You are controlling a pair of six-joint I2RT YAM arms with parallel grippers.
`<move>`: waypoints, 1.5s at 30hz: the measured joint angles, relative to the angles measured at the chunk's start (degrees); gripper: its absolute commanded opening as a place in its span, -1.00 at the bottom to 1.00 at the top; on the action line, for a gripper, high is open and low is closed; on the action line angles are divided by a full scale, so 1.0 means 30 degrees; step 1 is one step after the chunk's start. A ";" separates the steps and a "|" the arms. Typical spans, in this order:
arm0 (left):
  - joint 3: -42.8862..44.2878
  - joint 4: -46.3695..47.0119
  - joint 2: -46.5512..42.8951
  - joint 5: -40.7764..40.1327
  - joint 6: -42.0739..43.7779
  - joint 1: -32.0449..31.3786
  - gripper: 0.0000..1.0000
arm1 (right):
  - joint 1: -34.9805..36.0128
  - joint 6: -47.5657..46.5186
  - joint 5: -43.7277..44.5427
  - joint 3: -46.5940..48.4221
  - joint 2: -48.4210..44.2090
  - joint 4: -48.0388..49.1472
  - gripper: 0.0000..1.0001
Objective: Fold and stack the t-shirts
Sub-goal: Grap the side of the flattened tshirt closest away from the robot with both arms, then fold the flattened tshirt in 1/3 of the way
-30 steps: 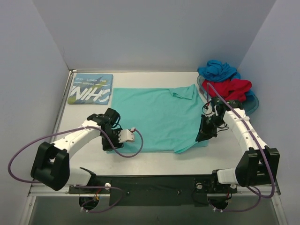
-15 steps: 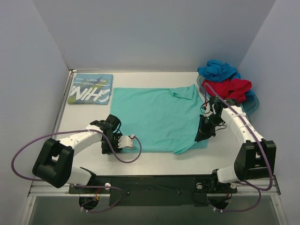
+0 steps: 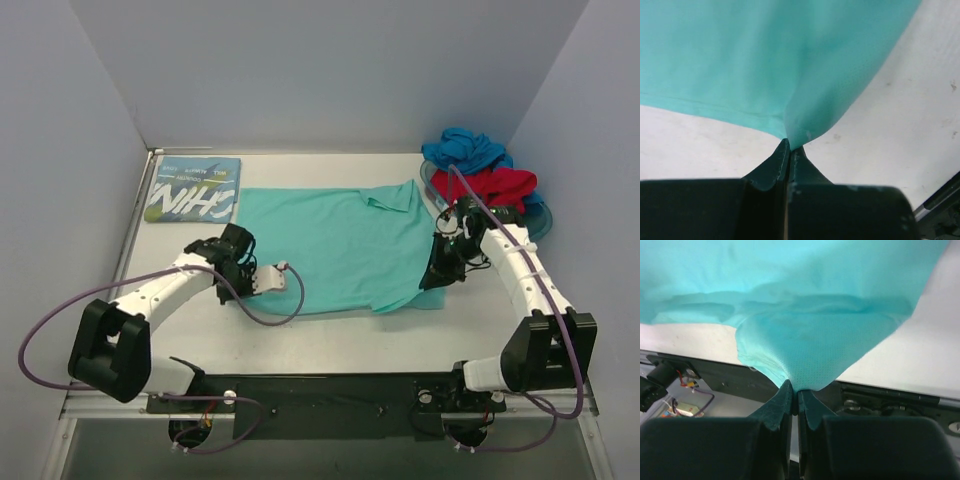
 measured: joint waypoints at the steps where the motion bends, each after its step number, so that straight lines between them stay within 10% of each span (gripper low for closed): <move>1: 0.0838 -0.0255 0.0160 0.0153 -0.0146 0.0124 -1.00 | -0.0051 -0.0073 0.0029 0.0576 0.0255 0.0058 -1.00; 17: 1.0928 -0.1217 0.9282 0.0189 -0.2259 0.3541 -1.00 | -0.0874 -0.2594 0.0546 0.8684 0.9617 0.2448 -1.00; 45: 1.4520 -0.1071 1.2713 -0.0313 -0.3388 0.4131 -1.00 | -0.0933 -0.3657 0.0408 1.5373 1.5314 0.2725 -1.00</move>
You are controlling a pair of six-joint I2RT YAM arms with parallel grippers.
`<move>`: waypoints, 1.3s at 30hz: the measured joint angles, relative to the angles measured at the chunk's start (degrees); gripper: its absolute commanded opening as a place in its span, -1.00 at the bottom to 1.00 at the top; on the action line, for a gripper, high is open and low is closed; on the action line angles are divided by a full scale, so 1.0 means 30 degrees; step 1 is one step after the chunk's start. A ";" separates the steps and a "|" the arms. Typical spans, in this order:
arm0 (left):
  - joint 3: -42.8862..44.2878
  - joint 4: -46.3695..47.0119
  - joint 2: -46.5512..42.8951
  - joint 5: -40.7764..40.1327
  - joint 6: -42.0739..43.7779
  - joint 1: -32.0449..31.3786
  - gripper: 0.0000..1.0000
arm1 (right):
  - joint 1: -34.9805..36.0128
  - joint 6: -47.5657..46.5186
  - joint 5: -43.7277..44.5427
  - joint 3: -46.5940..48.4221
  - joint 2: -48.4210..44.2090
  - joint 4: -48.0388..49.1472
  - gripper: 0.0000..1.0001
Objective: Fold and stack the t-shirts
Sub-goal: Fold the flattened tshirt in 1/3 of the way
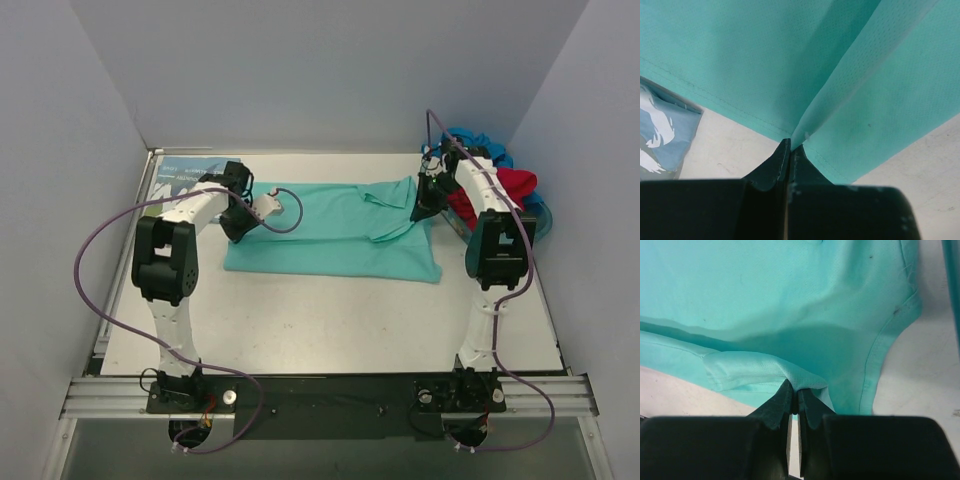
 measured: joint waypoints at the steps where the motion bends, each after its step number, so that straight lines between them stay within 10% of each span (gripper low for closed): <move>1: 0.0000 0.0007 0.0102 -0.0007 -0.0022 0.0000 -1.00 | -0.0007 0.0000 0.0000 0.0015 0.0146 0.0007 -1.00; 7: 0.0000 0.0452 0.0685 -0.0495 -0.0474 0.0000 -0.24 | 0.0051 0.0182 0.0219 0.1086 0.1413 -0.0044 -0.16; 10: 0.0080 0.0925 0.0692 -0.1260 -0.1158 0.0007 -0.03 | 0.0182 0.0393 0.0554 0.1523 0.1501 -0.0051 -0.05; 18: 0.2710 0.1668 0.0678 -0.2601 -0.2557 0.0080 -0.19 | 0.0546 0.1100 0.1603 0.1457 -0.0015 0.0481 0.02; 24: 0.0299 0.1676 -0.1574 -0.1042 -0.0627 0.0313 -0.23 | 0.0605 0.1851 0.3249 -0.6033 -0.6579 0.0838 0.25; 35: -0.6805 0.1770 -0.3927 0.0415 0.5960 0.0138 0.11 | -0.0474 0.3752 0.3592 -1.2794 -0.6506 0.2055 0.10; 39: -0.6805 0.2550 -0.3424 0.0357 0.6411 0.0073 -0.11 | -0.0750 0.3956 0.2849 -1.2801 -0.5668 0.3206 -0.41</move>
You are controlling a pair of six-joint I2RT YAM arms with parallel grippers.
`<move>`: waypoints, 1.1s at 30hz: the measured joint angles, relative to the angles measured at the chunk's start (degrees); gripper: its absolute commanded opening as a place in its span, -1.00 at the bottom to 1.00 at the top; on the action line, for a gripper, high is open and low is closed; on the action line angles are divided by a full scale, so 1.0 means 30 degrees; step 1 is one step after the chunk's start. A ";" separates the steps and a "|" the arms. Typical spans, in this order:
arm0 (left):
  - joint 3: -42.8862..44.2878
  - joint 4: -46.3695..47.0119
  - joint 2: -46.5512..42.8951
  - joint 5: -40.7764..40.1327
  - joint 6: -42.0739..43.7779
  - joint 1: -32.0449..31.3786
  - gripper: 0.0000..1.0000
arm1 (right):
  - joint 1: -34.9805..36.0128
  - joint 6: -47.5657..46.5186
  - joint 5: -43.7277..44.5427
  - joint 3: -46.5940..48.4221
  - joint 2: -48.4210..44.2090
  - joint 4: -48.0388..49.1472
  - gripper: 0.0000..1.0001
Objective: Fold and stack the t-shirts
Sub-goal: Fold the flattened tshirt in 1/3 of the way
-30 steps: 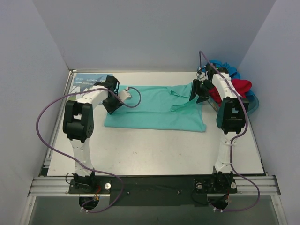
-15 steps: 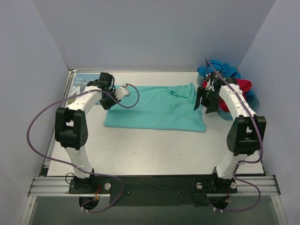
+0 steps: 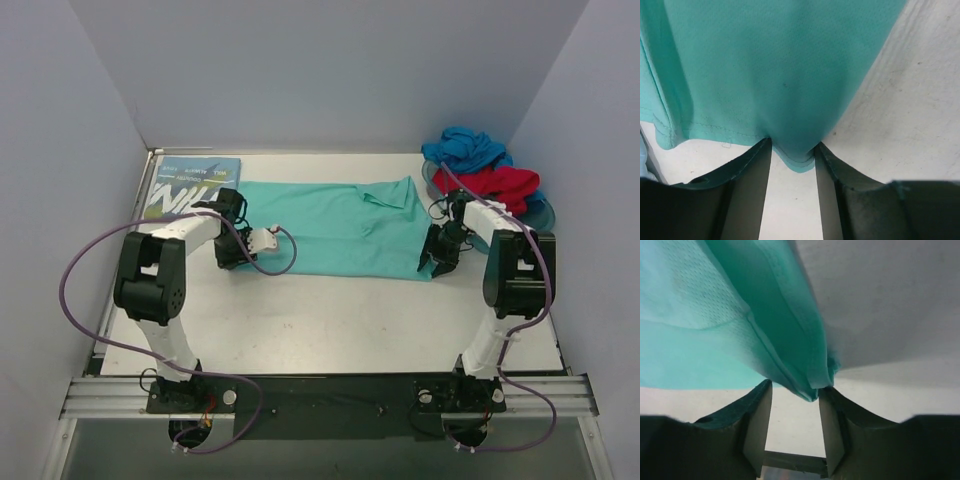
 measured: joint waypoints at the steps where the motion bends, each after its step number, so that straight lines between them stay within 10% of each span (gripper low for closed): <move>1: -0.0007 -0.0015 0.0015 0.0000 0.0066 -0.0051 -0.42 | -0.0051 0.0044 -0.0087 0.0000 0.0102 0.0175 -0.65; 5: -0.0284 0.0124 -0.0029 -0.0109 0.0306 -0.0233 -1.00 | -0.0255 0.0284 -0.0765 -0.0321 0.0153 0.0758 -1.00; 23: -0.3636 -0.8094 -0.5989 0.2193 -0.0794 -0.2980 -0.97 | -0.1457 0.1967 -0.1596 -0.6732 -0.7570 -0.3978 -1.00; 33: -0.5355 -0.7577 -0.7191 0.0335 -0.0678 -0.1428 -0.82 | -0.2106 0.1056 -0.0066 -0.7045 -0.7475 -0.5799 -1.00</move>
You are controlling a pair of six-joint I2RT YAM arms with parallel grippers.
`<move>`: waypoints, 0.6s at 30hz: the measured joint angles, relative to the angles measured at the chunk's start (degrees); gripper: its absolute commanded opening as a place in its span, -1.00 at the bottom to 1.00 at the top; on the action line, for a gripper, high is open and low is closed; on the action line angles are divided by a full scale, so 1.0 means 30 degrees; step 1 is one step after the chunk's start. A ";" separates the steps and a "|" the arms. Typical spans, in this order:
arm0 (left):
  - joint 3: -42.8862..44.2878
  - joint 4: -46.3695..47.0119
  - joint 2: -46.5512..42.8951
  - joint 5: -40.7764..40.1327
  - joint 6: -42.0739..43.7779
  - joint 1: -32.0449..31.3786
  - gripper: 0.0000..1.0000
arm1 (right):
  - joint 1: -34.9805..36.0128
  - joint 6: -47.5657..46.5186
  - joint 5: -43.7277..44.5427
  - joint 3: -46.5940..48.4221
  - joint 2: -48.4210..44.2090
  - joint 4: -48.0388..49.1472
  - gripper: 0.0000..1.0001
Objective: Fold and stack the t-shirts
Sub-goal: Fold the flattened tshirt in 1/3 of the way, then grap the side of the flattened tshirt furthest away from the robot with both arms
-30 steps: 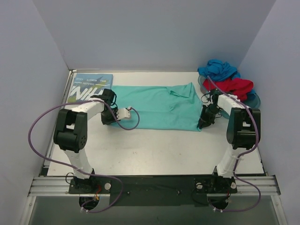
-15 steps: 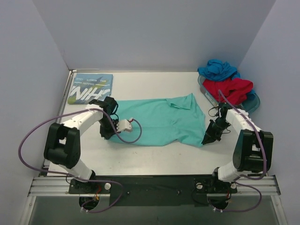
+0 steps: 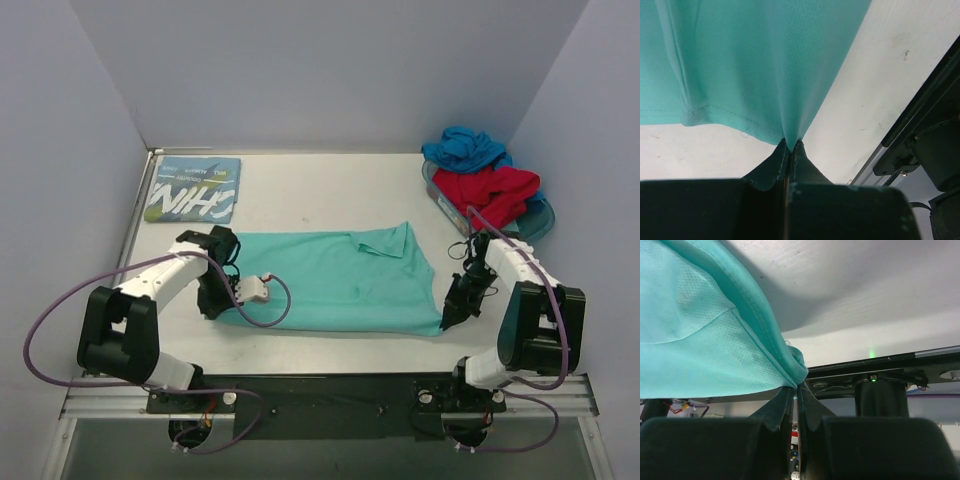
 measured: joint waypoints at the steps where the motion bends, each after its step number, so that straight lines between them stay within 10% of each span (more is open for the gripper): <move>1: -0.0313 0.0015 -0.0219 0.0007 0.0058 -0.0015 -0.72 | 0.0000 -0.0117 0.0066 -0.0007 0.0131 -0.0036 -0.92; 7: -0.1377 0.0080 -0.0845 0.0058 0.0058 -0.0707 0.49 | -0.0007 -0.0532 0.0175 0.0036 0.0619 -0.0270 -0.16; 14: 0.0984 -0.0627 0.0073 0.0066 -0.0066 0.0255 0.55 | 0.0408 -0.1137 0.0787 0.3133 0.0954 -0.1355 -0.20; 18: 0.5391 -0.0175 0.1843 0.0787 -0.1253 0.2288 0.15 | 0.2754 -0.1406 0.1763 0.8182 0.1894 -0.1158 -0.41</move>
